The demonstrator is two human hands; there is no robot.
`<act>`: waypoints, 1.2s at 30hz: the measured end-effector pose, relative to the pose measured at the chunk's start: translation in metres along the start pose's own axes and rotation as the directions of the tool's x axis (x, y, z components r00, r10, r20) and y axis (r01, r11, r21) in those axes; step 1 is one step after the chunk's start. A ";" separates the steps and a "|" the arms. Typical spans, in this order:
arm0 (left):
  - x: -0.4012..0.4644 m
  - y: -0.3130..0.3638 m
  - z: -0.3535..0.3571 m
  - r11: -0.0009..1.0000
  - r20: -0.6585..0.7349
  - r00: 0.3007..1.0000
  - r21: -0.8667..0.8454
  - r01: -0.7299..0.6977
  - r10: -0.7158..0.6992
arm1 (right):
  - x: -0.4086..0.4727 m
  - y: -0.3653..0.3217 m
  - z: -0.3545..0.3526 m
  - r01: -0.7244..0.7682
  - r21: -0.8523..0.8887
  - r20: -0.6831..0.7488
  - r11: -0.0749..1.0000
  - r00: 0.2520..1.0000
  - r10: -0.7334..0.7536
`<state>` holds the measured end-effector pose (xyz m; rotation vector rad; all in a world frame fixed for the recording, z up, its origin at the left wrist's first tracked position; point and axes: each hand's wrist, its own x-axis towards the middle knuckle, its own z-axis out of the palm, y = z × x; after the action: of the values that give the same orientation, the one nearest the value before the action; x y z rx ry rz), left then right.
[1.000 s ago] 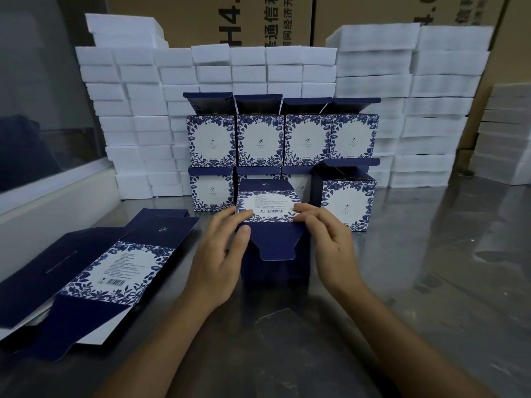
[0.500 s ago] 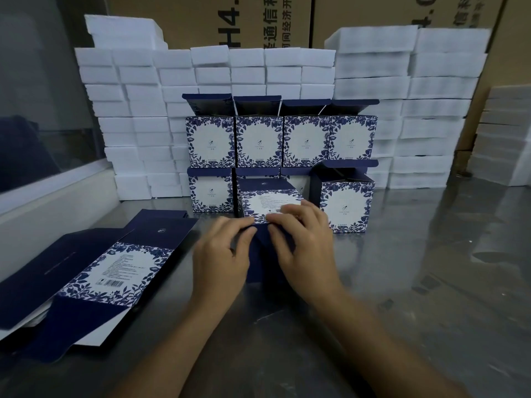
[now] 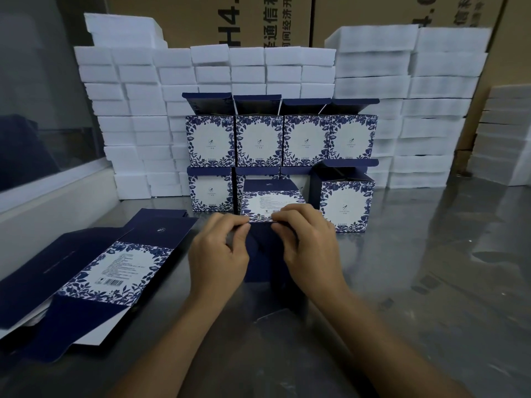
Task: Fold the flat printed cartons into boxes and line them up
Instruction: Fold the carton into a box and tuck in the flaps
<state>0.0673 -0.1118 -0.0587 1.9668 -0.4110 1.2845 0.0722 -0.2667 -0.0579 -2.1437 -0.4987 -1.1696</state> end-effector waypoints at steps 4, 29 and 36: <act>-0.001 -0.001 0.001 0.999 0.009 1.000 -0.041 0.016 -0.016 | 0.003 0.006 -0.002 -0.002 0.015 -0.024 1.000 1.000 0.002; -0.021 -0.023 0.002 0.908 0.306 0.868 -0.022 0.418 -0.392 | -0.013 0.038 0.004 -0.381 0.267 0.241 0.885 0.916 0.321; -0.020 -0.017 0.001 0.926 0.132 0.917 0.087 0.367 -0.375 | -0.015 0.025 0.009 -0.312 0.186 0.115 0.932 0.949 0.295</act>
<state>0.0690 -0.1038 -0.0837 2.0748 -0.0584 0.9231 0.0849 -0.2793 -0.0827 -2.0123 -0.2933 -0.8226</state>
